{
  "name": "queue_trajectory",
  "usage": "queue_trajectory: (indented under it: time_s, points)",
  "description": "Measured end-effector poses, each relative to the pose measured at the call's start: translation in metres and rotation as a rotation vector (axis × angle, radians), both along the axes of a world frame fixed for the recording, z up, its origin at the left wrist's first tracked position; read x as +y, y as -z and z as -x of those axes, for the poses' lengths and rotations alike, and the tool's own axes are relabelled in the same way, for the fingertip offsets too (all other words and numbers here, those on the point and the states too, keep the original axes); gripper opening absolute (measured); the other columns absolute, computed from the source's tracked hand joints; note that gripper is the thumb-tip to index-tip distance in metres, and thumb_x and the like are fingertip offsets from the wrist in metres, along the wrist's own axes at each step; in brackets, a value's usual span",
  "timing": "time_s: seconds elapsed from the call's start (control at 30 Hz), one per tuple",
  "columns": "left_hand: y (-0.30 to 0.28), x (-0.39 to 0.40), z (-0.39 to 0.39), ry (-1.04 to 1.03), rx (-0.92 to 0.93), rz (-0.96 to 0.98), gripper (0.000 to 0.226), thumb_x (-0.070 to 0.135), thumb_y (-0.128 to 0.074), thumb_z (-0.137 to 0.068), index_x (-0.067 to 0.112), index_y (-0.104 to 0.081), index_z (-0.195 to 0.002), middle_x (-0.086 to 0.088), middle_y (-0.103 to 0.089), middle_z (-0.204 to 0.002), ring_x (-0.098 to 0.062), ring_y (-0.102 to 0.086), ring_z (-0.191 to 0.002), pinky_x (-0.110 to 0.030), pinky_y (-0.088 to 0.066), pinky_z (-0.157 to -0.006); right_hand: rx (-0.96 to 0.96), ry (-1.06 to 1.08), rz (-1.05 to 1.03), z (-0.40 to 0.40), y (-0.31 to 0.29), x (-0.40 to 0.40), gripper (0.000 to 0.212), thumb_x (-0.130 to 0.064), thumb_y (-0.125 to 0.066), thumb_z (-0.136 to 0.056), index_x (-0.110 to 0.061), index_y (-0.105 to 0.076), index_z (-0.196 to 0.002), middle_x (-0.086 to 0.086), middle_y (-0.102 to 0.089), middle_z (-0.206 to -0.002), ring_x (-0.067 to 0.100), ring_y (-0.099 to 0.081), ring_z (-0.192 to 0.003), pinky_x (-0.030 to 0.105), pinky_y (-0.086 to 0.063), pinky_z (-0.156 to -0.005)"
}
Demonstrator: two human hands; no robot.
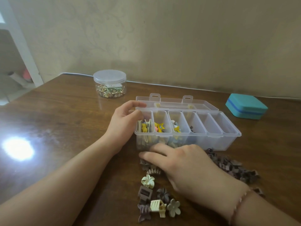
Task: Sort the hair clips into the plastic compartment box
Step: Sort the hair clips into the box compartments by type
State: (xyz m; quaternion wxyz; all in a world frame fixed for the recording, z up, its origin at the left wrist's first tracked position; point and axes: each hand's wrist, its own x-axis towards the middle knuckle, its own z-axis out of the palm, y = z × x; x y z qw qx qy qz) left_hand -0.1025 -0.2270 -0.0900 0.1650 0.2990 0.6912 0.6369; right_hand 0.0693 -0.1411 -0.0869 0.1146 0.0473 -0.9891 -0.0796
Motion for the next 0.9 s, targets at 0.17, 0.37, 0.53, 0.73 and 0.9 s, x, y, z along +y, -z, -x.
queue_trajectory:
  time_s: [0.17,0.37,0.53,0.73,0.9]
  points:
    - [0.0,0.0,0.0,-0.013,0.011,0.002,0.034,0.005,-0.052,-0.086,0.024,-0.067,-0.11,0.004,-0.077,-0.086,0.01,-0.065,-0.084,-0.019,-0.042,-0.073,0.039,0.007,0.044,0.0,-0.004,0.006,0.055,-0.009,-0.071,-0.07,-0.035,-0.059,-0.117,-0.011,-0.066,-0.095,0.024,-0.061,-0.051,0.034,-0.047,-0.037]
    - [-0.001,0.0,0.001,-0.023,0.012,0.009,0.035,0.003,-0.051,-0.087,0.023,-0.068,-0.11,0.0,-0.077,-0.086,0.013,-0.063,-0.076,-0.008,-0.047,-0.064,-0.001,0.138,0.104,-0.016,-0.019,0.008,0.033,-0.046,-0.053,-0.09,-0.039,-0.051,-0.123,-0.015,-0.062,-0.11,0.02,-0.064,-0.08,0.039,-0.054,-0.063]
    - [-0.001,0.0,0.0,-0.005,0.0,0.011,0.033,0.009,-0.054,-0.084,0.027,-0.068,-0.107,0.001,-0.077,-0.088,0.007,-0.065,-0.088,-0.02,-0.042,-0.073,0.011,0.107,0.204,-0.018,-0.025,0.011,0.036,-0.056,-0.041,-0.091,-0.039,-0.056,-0.118,-0.017,-0.063,-0.107,0.013,-0.063,-0.093,0.037,-0.052,-0.075]
    - [-0.002,-0.001,0.001,0.002,-0.017,0.015,0.034,0.014,-0.054,-0.078,0.028,-0.069,-0.104,0.002,-0.077,-0.09,0.009,-0.065,-0.085,-0.022,-0.044,-0.074,0.478,0.115,0.494,-0.029,-0.044,0.035,0.018,-0.031,-0.059,-0.091,-0.022,-0.071,-0.103,-0.027,-0.06,-0.085,-0.015,-0.051,-0.066,0.001,-0.037,-0.059]
    - [-0.003,0.0,-0.001,-0.021,-0.017,0.01,0.032,0.009,-0.054,-0.083,0.026,-0.069,-0.106,0.007,-0.076,-0.084,0.005,-0.064,-0.091,-0.022,-0.044,-0.074,0.41,0.354,0.415,-0.027,-0.033,0.058,0.024,-0.039,-0.053,-0.091,-0.032,-0.069,-0.107,-0.016,-0.07,-0.094,-0.019,-0.05,-0.069,0.01,-0.03,-0.055]
